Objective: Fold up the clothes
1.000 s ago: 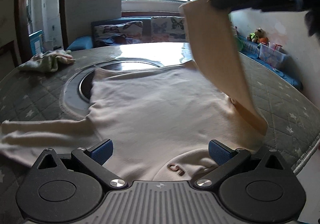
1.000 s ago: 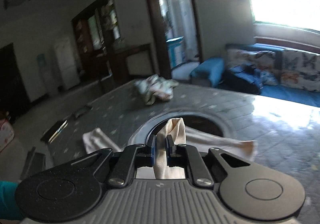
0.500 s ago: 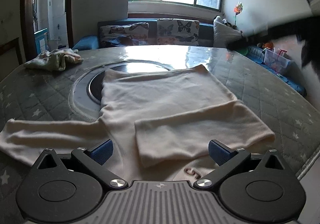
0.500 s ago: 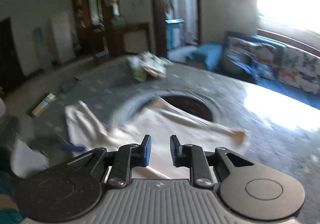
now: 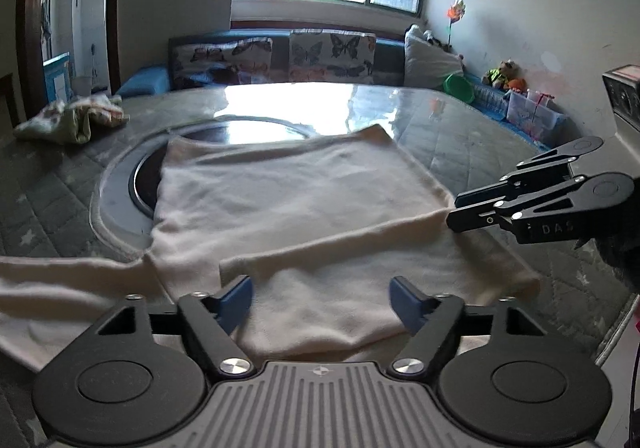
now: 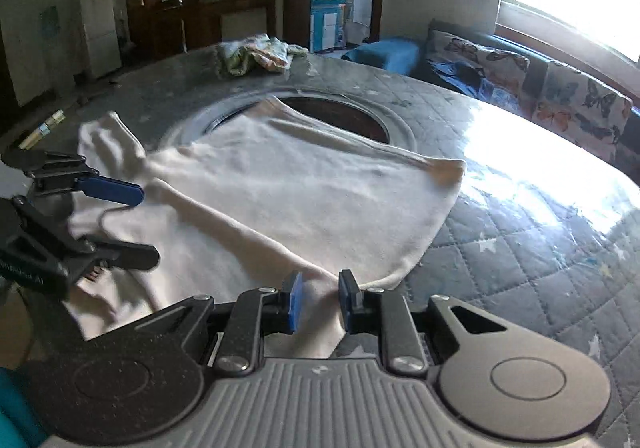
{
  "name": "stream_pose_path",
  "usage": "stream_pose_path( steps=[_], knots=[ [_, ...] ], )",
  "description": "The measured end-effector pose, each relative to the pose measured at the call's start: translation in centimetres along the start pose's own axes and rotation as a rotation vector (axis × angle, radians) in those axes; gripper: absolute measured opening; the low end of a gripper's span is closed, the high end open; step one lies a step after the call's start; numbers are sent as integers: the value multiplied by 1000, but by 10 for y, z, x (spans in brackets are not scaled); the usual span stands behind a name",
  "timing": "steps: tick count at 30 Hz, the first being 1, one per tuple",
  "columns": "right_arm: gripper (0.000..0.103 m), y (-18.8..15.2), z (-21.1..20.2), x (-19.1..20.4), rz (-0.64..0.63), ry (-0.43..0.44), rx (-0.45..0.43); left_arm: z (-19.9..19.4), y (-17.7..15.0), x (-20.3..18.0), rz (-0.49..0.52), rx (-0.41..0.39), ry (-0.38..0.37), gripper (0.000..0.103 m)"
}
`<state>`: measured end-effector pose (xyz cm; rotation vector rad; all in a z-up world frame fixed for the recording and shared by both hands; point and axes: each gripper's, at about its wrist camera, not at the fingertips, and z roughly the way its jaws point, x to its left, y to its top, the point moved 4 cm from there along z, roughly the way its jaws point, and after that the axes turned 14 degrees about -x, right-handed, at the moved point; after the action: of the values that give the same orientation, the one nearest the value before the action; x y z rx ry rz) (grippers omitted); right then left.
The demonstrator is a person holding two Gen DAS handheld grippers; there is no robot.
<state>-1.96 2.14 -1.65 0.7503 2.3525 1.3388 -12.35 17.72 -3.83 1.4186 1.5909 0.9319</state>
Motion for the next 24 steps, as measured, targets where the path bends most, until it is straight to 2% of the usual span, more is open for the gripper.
stream_pose_path(
  steps=[6,11,16,21,24],
  knots=[
    [18,-3,-1,-2,-16,-36,-9,-4,-3,7,21,-3,17,72],
    [18,4,0,9,-31,-11,-40,1,9,9,-13,-35,1,71],
    [19,0,10,12,-26,-4,-22,14,9,21,-30,-20,54,59],
    [20,1,2,15,-26,8,-27,-8,17,50,-111,-55,78,61],
    [24,0,-6,25,-42,61,-17,-24,15,51,-99,-60,63,61]
  ],
)
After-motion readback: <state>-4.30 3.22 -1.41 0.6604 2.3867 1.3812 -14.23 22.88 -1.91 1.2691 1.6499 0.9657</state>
